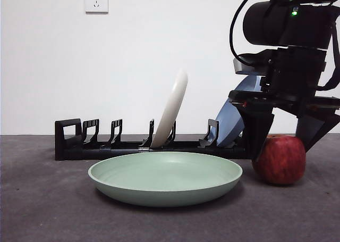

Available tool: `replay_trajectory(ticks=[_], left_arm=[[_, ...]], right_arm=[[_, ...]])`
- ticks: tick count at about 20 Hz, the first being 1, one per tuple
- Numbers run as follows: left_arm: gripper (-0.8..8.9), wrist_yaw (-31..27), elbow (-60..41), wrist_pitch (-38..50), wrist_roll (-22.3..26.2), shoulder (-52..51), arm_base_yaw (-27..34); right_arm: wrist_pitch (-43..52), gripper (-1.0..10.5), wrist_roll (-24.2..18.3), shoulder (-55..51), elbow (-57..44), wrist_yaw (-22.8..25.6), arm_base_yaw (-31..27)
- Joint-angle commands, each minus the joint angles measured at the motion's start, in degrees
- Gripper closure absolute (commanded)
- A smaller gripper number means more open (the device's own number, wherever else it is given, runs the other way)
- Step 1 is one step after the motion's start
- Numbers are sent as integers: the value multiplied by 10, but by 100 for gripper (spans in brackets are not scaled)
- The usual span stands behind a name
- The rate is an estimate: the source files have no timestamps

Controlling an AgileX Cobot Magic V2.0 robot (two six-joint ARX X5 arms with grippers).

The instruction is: Take the green plate from the plate rack,put the plate on the table,take the apple from the table,put the apple in the plate

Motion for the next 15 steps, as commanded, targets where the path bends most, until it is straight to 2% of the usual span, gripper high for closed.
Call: replay_trajectory(ticks=[1, 3, 5, 7, 9, 10, 12, 13, 15], left_arm=[[620, -2, -3, 0, -3, -1, 1], [621, -2, -3, 0, -3, -1, 1], [620, -2, -3, 0, -3, -1, 1], [620, -2, -3, 0, -4, -1, 1], [621, -2, -3, 1, -6, -1, 1], [621, -2, -3, 0, -12, -1, 1], [620, -1, -3, 0, -17, -1, 1], [620, -1, -3, 0, -18, -1, 1], [620, -1, -3, -3, -21, -1, 1]], right_arm=[[-32, 957, 4, 0, 31, 2, 1], [-82, 957, 0, -1, 80, -3, 1], [-134, 957, -10, -1, 140, -35, 2], [-151, 957, -9, -1, 188, -123, 9], [-129, 957, -9, -1, 212, -226, 27], [-103, 957, -4, -1, 214, -250, 45], [-66, 957, 8, 0, 213, -227, 90], [-53, 957, 11, 2, 213, -198, 111], [-33, 957, 15, 7, 213, -102, 163]])
